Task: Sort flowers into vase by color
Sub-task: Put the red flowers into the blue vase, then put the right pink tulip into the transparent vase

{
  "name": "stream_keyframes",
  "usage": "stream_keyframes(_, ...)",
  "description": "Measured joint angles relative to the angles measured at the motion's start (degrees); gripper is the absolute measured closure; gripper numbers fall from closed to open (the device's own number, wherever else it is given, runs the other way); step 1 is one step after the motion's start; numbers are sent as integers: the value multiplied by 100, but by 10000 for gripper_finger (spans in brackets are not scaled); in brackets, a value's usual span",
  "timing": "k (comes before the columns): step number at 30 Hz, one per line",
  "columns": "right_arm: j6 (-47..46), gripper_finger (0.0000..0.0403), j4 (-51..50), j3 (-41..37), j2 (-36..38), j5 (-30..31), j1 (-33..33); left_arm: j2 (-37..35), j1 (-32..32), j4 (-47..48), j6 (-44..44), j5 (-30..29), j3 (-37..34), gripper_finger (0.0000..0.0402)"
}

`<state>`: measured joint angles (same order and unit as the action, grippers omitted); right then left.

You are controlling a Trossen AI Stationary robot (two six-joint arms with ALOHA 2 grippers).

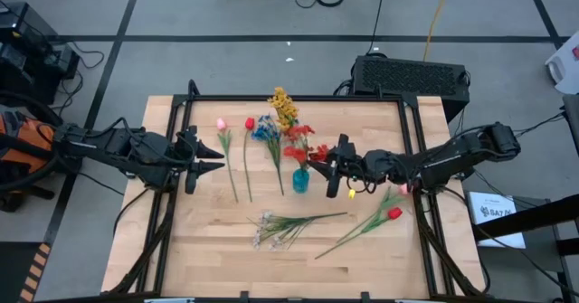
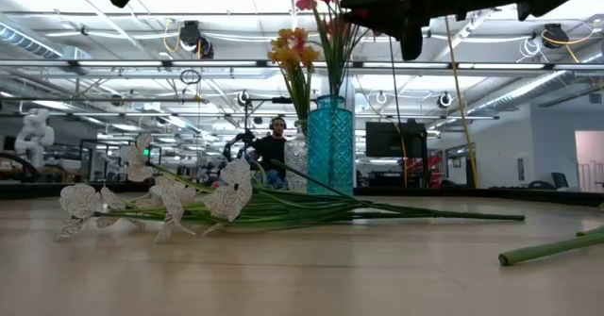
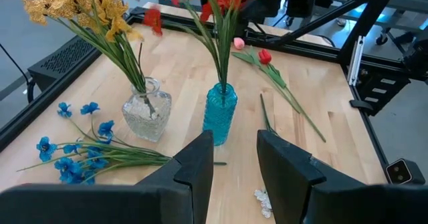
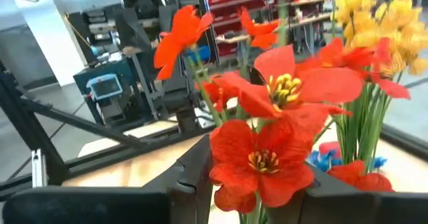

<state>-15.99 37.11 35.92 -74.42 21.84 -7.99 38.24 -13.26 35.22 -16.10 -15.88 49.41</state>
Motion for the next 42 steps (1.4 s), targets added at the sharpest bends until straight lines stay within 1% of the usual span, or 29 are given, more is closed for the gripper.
stream_keyframes(4,-205,305,-278,0,1,-480,0,1,0,0,2,-29,0,279)
stream_keyframes(6,-358,305,-651,48,3,-585,-2,0,0,0,2,-71,0,279)
stream_keyframes(9,-456,305,-1685,302,1,-600,0,0,0,0,2,-87,0,279)
stream_keyframes(11,-434,305,-2343,567,-1,-703,11,2,0,0,2,-87,0,279)
stream_keyframes(15,-384,305,-3644,1173,-3,-716,15,2,0,0,2,-89,0,279)
stream_keyframes(20,-328,305,-5627,2206,-3,-723,13,2,0,0,2,-87,0,279)
stream_keyframes(25,-873,305,-7832,3396,18,-719,3,2,0,0,-9,-89,0,279)
stream_keyframes(27,-1395,305,-8598,3750,91,-712,-15,0,0,0,-9,-89,0,279)
stream_keyframes(30,-2452,305,-9244,3967,281,-612,-47,0,0,0,-11,-89,0,279)
stream_keyframes(31,-2860,305,-9421,3963,348,-473,-78,0,0,-2,-12,-89,2,279)
stream_keyframes(34,-4274,305,-9892,3919,431,331,-227,0,0,-40,-13,-88,2,279)
stream_keyframes(36,-5230,305,-10305,3790,417,574,-326,0,0,-42,-9,-87,2,279)
stream_keyframes(39,-6676,305,-10481,3437,368,474,-494,0,0,-37,-7,-87,2,279)
stream_keyframes(42,-7905,305,-10275,2937,366,300,-763,0,0,-31,-7,-87,2,279)
